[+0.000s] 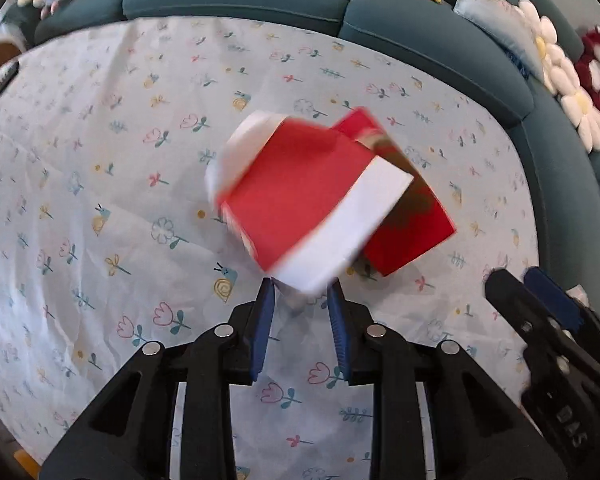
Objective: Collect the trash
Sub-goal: 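Grasp the red-and-white paper cup with the left tool while the right tool grasps the red box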
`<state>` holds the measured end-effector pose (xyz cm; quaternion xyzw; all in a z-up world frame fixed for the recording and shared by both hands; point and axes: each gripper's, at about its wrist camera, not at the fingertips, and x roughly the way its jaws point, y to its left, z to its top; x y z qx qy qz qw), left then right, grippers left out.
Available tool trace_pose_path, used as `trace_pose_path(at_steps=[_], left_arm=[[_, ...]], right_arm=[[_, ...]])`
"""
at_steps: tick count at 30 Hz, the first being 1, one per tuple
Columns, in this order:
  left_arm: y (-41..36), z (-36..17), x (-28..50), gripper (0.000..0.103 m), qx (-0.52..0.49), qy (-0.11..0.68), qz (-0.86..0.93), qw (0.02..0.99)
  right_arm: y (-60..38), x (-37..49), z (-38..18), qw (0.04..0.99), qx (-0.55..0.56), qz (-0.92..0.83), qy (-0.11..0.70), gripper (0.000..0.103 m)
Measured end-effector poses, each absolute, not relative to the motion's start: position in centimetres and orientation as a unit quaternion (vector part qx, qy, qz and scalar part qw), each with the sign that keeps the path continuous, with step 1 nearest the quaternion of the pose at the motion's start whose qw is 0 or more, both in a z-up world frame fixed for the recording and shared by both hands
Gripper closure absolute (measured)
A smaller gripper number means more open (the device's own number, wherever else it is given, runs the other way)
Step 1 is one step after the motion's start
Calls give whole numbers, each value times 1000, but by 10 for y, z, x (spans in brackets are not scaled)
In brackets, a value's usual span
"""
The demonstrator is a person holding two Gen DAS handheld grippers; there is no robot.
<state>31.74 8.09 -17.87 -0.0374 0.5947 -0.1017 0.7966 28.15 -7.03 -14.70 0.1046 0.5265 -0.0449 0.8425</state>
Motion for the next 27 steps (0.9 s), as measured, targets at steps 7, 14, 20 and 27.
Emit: trace_pose_path(at_steps=[7, 14, 20, 27], left_arm=[[103, -182, 323, 91, -59, 588, -87, 802], [110, -181, 327, 78, -72, 580, -86, 807], [112, -184, 335, 71, -93, 568, -62, 815], [104, -184, 338, 100, -92, 563, -69, 819]], right_arm=[[-50, 308, -151, 842, 108, -14, 528, 51], [-39, 324, -171, 829, 107, 2, 549, 74], [-36, 321, -176, 825, 127, 10, 550, 88], [-40, 309, -170, 827, 135, 10, 546, 98]])
